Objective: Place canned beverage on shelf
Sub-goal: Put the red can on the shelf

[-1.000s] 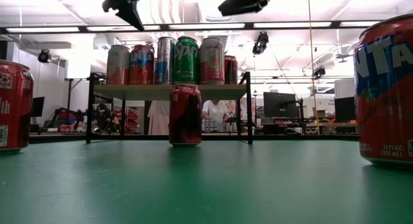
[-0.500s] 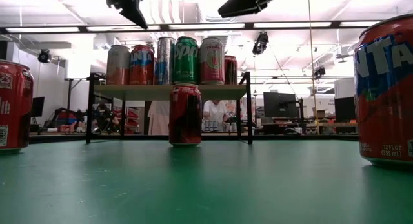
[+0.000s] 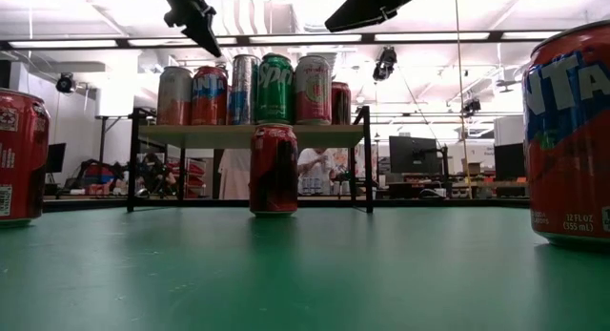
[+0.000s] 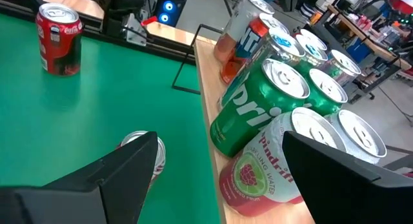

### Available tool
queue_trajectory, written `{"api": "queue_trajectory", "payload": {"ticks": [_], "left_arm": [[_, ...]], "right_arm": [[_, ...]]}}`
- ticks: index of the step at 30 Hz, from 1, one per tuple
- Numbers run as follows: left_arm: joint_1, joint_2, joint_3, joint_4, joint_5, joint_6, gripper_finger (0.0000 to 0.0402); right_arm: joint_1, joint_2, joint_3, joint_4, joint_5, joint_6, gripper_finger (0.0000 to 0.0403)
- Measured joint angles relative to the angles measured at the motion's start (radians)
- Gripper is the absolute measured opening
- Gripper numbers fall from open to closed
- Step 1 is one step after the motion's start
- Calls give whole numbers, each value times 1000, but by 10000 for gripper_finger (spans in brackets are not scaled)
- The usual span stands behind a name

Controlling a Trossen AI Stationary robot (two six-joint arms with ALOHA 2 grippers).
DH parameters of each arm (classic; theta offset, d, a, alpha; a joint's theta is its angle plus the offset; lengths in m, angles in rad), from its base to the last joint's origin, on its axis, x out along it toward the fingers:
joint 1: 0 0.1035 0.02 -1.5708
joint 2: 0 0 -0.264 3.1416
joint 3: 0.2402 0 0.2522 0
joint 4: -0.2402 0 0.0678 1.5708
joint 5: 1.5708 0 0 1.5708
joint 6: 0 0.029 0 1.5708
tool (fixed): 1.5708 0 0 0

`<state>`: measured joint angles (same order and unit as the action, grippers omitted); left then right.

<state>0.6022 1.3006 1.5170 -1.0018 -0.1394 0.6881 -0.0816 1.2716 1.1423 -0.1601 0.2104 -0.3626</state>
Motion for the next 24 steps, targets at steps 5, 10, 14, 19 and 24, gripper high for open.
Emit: {"api": "queue_trajectory", "payload": {"ticks": [5,10,14,19,24], "left_arm": [[0,15,-1,-17,0,-13,0],[3,24,-2,-27,-6,-26,0],[4,38,-2,-32,-8,-40,0],[6,52,-2,-39,-9,-43,0],[10,67,-1,-34,-16,-43,0]], "right_arm": [[-3,0,0,-9,0,2,325],[-3,0,0,-15,0,2,325],[-3,0,0,-18,0,3,325],[-3,0,0,-24,0,3,325],[-3,0,0,-26,0,3,325]]}}
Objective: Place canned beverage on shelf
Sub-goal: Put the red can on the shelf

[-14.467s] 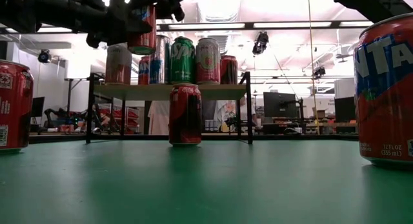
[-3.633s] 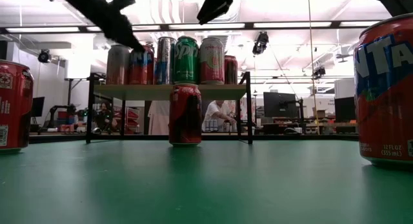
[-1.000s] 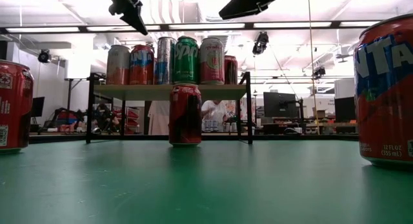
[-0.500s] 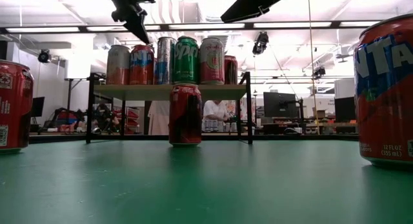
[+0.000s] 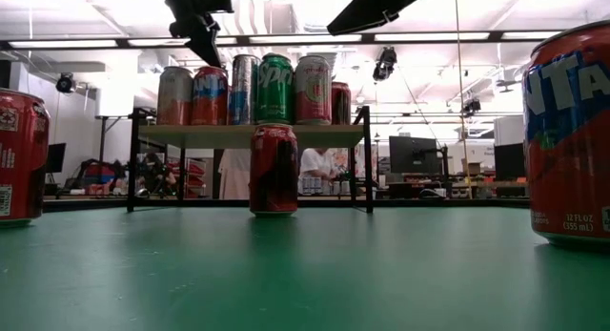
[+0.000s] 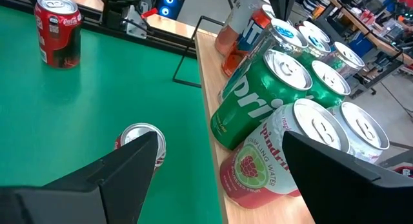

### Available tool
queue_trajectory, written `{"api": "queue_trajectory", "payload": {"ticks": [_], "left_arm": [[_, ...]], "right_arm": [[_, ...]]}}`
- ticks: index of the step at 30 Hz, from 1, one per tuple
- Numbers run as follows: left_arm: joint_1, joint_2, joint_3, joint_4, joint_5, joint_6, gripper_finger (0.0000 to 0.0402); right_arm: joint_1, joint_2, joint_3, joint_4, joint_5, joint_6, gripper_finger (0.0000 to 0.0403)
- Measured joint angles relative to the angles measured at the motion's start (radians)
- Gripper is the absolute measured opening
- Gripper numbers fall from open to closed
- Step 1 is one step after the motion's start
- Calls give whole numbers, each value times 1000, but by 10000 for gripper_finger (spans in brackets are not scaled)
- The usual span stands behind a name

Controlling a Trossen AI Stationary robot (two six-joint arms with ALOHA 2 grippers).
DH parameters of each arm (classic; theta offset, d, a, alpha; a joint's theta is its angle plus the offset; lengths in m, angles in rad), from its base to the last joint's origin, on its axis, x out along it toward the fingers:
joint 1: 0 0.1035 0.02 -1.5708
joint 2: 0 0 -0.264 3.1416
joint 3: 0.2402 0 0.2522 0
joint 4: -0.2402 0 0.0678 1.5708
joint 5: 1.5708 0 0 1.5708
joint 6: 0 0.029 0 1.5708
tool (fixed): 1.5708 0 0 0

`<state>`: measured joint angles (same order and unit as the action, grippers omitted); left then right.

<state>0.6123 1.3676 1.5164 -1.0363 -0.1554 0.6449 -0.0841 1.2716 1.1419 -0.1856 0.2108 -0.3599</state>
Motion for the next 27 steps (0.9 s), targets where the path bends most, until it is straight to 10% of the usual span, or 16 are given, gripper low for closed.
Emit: {"api": "queue_trajectory", "payload": {"ticks": [27], "left_arm": [[3,-22,58,-96,-36,13,0]], "right_arm": [[0,-1,0,-14,0,0,325]]}}
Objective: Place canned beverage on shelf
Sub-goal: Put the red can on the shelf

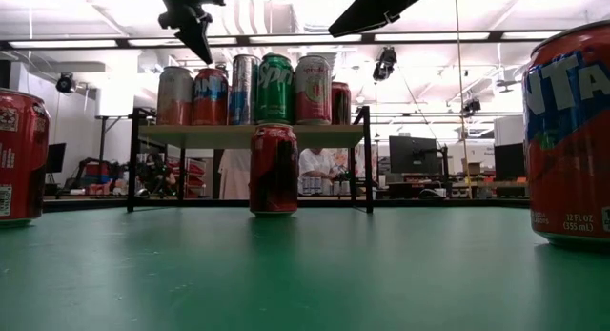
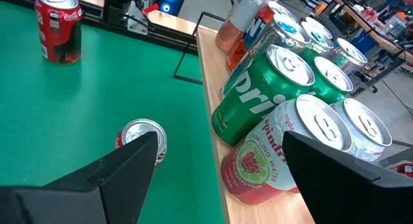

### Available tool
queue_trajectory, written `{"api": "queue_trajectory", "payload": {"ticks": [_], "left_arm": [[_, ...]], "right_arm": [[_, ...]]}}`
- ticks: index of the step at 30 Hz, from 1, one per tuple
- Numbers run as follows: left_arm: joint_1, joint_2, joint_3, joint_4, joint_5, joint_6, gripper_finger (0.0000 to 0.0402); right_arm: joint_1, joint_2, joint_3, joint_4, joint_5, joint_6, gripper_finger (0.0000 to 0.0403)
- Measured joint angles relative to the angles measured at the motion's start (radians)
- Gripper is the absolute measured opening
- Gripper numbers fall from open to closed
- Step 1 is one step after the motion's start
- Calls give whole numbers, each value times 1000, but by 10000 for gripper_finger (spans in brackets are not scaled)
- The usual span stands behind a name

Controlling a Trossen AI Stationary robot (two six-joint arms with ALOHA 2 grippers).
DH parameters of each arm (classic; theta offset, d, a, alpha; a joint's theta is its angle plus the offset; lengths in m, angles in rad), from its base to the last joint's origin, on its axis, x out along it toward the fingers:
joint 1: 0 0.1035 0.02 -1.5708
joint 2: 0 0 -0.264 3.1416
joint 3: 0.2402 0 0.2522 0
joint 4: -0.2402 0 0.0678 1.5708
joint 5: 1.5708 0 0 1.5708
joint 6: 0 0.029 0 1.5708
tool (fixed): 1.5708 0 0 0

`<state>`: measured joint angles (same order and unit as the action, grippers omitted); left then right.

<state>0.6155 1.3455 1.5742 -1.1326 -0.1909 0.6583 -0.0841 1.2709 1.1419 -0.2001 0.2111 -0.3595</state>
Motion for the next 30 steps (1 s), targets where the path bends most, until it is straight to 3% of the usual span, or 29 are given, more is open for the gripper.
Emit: {"api": "queue_trajectory", "payload": {"ticks": [30], "left_arm": [[4,62,0,19,-65,-2,0]], "right_arm": [[0,0,-1,-5,0,1,325]]}}
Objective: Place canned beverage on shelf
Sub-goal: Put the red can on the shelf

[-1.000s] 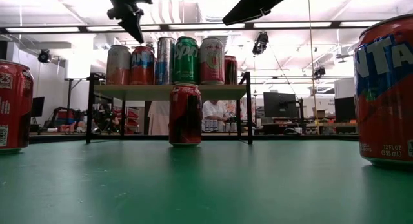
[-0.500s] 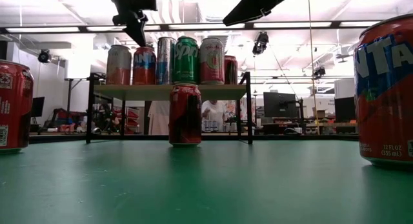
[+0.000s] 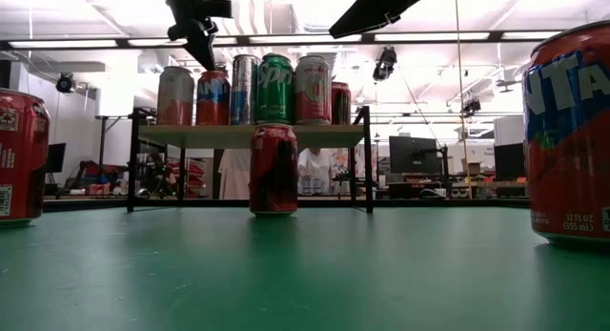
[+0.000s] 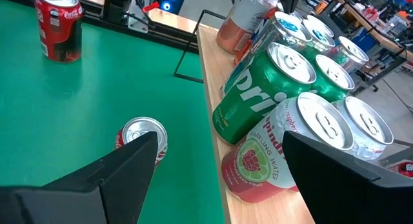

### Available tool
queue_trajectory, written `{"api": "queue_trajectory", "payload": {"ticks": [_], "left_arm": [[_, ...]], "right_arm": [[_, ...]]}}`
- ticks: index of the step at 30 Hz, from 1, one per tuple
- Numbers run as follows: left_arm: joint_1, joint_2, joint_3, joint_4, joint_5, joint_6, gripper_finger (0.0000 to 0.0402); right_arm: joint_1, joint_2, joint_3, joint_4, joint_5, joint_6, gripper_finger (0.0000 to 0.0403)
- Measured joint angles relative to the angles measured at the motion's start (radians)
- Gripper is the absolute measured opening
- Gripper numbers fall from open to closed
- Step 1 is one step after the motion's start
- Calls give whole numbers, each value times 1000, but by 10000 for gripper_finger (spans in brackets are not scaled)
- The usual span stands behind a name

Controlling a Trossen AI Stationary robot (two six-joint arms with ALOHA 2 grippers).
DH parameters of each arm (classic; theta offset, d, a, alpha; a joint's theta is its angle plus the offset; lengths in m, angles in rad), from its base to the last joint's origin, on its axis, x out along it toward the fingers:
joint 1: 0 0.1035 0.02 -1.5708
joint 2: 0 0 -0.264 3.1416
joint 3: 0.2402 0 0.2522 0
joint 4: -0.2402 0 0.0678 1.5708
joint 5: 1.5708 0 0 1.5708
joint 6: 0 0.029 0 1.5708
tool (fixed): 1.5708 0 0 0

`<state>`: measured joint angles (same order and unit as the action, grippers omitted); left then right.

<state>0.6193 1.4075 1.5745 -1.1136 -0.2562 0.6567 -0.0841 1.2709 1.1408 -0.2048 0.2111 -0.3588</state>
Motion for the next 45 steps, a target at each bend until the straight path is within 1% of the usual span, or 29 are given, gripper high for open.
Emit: {"api": "queue_trajectory", "payload": {"ticks": [9,12,16,20,25,27,29,31,34,36,38,41,45], "left_arm": [[0,-6,-2,4,0,-27,0],[-15,-31,-3,5,2,-78,0],[-72,-92,-3,12,4,-153,0],[-194,-177,-38,91,4,-239,0],[-410,-302,-176,250,3,-336,0],[-496,-356,-253,321,3,-371,0],[-577,-409,-347,405,-9,-393,0],[-652,-455,-447,489,-58,-419,0],[-744,-515,-590,593,-189,-473,0],[-790,-541,-678,670,-255,-494,0],[-823,-556,-765,760,-287,-504,0],[-845,-573,-868,869,-299,-512,0],[-850,-590,-962,931,-301,-544,0]], "right_arm": [[0,0,0,0,0,2,325],[0,0,0,1,0,37,325],[0,0,0,1,0,131,325],[0,0,0,-6,-1,291,325],[0,0,0,-22,-1,469,325],[0,0,0,-21,-1,491,325],[2,0,0,-23,-2,471,325],[3,0,0,-22,-7,457,325],[1,6,0,-4,21,458,325],[-8,7,0,8,49,451,325],[-18,12,0,34,56,442,325],[-27,16,3,75,51,409,325],[-46,58,57,71,51,350,325]]}}
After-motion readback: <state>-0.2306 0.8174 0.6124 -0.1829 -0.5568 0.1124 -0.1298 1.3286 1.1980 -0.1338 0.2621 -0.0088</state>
